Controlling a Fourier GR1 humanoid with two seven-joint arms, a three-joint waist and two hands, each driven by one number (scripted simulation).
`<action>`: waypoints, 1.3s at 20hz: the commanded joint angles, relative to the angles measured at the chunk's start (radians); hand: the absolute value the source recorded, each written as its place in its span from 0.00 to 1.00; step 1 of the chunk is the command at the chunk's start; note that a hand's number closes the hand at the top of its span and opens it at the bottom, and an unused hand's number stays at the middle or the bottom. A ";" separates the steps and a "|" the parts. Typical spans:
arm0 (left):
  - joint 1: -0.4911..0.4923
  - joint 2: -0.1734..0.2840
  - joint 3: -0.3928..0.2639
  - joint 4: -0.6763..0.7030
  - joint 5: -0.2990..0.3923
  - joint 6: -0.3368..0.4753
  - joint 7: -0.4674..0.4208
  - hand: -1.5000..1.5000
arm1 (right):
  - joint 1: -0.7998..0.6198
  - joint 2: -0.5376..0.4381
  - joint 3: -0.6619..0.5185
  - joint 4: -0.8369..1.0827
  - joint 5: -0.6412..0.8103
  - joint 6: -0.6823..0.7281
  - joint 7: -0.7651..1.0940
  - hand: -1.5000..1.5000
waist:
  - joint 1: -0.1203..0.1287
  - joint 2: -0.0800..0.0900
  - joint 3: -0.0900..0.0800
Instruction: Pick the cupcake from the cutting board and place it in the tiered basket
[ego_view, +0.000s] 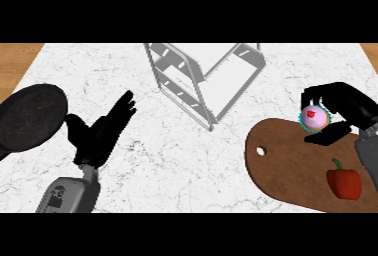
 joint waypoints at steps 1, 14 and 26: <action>0.001 0.004 0.021 0.026 0.013 -0.012 -0.020 0.50 | -0.142 -0.082 -0.135 0.109 -0.195 0.185 -0.154 1.00 | -0.016 -0.001 0.002; -0.029 0.016 0.055 0.051 0.012 -0.028 -0.001 0.50 | -0.535 -0.142 -0.269 0.236 -0.327 0.303 -0.097 1.00 | -0.031 -0.009 0.000; 0.018 -0.039 0.007 0.010 -0.048 0.019 0.000 0.50 | -0.803 0.007 -0.160 0.325 -0.232 0.240 0.079 1.00 | -0.030 -0.009 0.000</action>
